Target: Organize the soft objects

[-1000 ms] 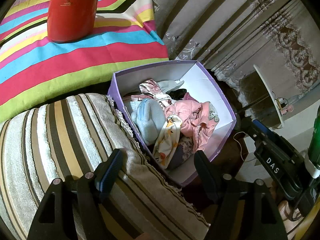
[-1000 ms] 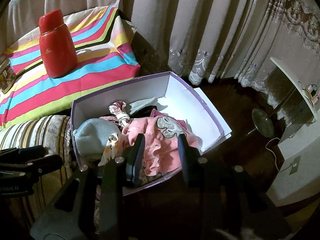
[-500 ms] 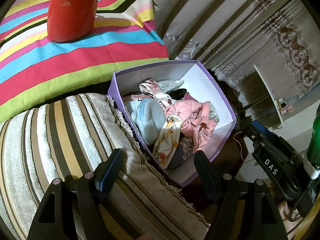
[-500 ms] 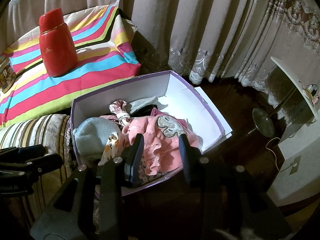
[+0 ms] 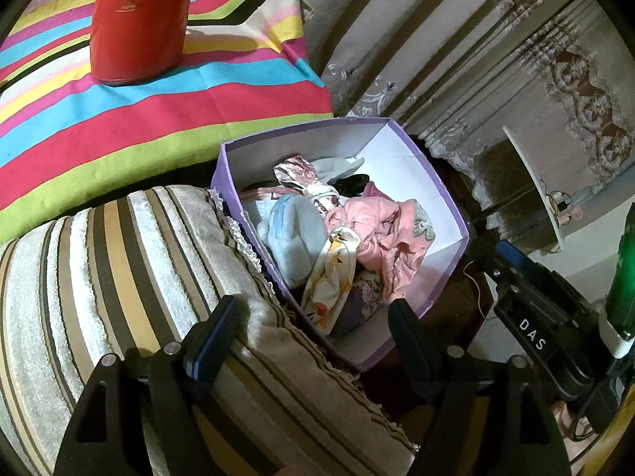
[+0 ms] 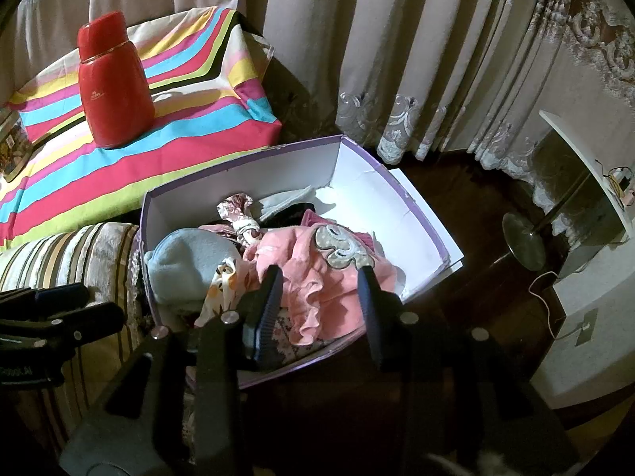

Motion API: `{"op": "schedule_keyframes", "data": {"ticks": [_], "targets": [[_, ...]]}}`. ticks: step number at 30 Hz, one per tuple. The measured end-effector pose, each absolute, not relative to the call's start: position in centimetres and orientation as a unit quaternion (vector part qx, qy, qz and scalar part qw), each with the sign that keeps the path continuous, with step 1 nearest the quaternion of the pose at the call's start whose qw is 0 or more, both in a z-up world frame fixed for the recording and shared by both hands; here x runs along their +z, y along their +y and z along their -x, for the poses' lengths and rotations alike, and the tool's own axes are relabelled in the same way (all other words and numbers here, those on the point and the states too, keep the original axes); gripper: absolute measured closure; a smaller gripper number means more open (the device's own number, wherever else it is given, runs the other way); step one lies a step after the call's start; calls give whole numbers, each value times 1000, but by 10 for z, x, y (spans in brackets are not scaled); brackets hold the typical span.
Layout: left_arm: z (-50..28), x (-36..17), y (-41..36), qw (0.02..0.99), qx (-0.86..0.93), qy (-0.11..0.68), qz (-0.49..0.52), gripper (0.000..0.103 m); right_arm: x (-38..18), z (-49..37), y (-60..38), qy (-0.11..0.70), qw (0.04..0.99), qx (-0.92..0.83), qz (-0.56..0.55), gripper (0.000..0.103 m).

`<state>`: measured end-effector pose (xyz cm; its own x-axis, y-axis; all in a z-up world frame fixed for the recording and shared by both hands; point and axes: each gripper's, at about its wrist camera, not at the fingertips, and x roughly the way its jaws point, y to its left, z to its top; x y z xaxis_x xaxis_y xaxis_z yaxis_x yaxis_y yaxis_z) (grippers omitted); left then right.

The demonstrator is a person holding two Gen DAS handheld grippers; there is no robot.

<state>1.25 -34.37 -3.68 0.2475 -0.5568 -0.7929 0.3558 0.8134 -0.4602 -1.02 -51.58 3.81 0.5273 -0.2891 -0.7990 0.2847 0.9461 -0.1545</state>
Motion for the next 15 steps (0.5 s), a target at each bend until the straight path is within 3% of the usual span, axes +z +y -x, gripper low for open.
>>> {"op": "schedule_keyframes", "data": {"ticks": [15], "targets": [[-9,-28,-353,797,-307,514,85,15,35,9,-518,461,872,-162,-5,59]]}}
